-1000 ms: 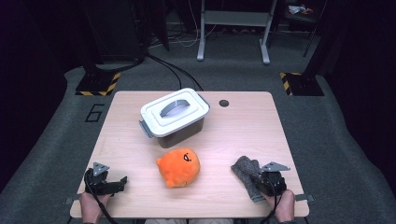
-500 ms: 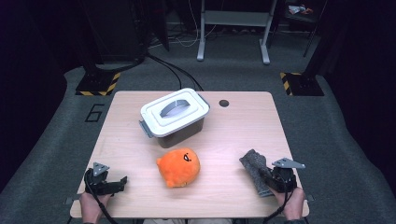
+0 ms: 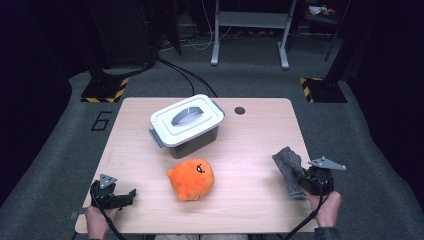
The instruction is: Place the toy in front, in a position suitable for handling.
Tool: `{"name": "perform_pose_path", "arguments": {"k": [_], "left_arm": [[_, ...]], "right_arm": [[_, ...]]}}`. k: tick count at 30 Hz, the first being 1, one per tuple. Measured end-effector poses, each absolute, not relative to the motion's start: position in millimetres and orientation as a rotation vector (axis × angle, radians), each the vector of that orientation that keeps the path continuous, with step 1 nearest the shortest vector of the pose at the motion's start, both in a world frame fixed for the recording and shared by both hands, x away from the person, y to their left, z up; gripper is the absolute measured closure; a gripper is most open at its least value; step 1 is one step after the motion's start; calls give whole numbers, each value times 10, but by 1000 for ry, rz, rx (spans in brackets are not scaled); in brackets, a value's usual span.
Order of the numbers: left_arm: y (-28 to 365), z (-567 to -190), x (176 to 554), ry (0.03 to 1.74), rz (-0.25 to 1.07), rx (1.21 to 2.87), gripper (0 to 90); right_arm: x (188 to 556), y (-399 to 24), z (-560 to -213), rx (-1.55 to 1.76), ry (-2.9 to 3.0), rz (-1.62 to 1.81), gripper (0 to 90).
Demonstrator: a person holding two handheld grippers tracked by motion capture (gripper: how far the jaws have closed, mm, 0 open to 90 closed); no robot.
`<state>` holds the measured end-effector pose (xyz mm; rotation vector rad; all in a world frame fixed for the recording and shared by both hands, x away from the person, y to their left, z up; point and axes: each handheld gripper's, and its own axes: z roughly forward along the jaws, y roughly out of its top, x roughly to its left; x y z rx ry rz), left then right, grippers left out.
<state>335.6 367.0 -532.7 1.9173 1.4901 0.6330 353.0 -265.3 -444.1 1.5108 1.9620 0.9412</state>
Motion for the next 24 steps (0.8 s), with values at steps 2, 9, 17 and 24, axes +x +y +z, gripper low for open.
{"name": "perform_pose_path", "arguments": {"k": [2, 9, 17, 24], "left_arm": [[3670, -5327, 3356, 1490, 633, 1917, 1], [3670, -5327, 3356, 1490, 633, 1918, 0], [3670, -5327, 3356, 1490, 633, 1918, 0], [3670, -5327, 3356, 1490, 633, 1917, 1]], "right_arm": [[3579, -2675, -4440, 1520, 1955, 929, 714], [3805, -2741, -4498, 1586, 1911, 905, 708], [4120, -2763, -4658, 1661, 1869, 859, 701], [4369, -2737, -4848, 1710, 1844, 806, 687]]}}
